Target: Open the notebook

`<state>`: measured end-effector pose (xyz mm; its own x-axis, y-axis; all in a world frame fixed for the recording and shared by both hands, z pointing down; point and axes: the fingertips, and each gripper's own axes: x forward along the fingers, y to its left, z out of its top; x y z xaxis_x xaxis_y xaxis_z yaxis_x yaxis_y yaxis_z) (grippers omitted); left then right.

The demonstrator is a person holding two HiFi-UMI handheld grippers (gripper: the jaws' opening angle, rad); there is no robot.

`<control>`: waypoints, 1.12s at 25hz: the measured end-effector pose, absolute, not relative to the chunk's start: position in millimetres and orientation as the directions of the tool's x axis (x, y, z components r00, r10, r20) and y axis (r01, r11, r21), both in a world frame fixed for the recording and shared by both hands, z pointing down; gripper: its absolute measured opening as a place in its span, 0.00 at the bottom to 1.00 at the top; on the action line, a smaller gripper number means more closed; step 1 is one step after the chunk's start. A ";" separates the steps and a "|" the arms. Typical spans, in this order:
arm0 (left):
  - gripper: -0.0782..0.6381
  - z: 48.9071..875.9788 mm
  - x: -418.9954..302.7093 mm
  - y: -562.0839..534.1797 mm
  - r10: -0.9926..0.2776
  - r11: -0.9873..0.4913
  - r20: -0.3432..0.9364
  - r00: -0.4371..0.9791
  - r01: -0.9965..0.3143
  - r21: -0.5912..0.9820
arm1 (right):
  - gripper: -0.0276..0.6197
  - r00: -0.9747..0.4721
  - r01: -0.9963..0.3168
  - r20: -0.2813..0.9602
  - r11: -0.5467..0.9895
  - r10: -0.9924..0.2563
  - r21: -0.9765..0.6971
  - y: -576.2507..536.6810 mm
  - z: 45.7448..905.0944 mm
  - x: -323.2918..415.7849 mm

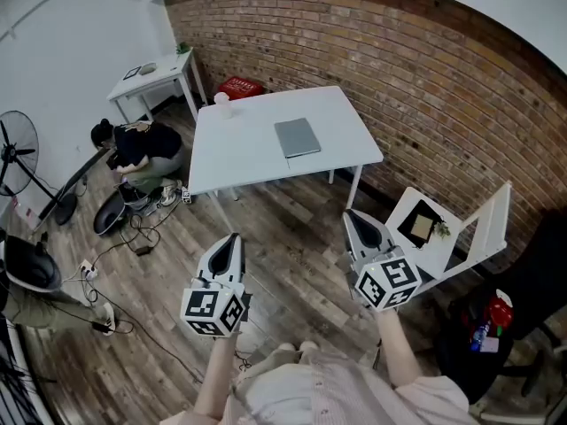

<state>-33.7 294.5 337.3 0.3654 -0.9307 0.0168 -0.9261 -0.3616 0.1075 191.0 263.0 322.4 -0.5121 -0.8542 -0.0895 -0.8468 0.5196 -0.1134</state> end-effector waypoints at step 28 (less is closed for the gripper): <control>0.10 370.3 -17.1 242.2 -0.937 -0.329 0.075 0.343 -0.932 0.151 | 0.30 -0.514 -0.842 -0.010 0.507 -0.857 -0.186 196.6 366.6 208.1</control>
<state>-17.1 242.2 370.3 0.3425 -0.9365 0.0750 -0.9322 -0.3289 0.1510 208.1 196.6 366.6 -0.5144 -0.8575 -0.0105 -0.8416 0.5071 -0.1859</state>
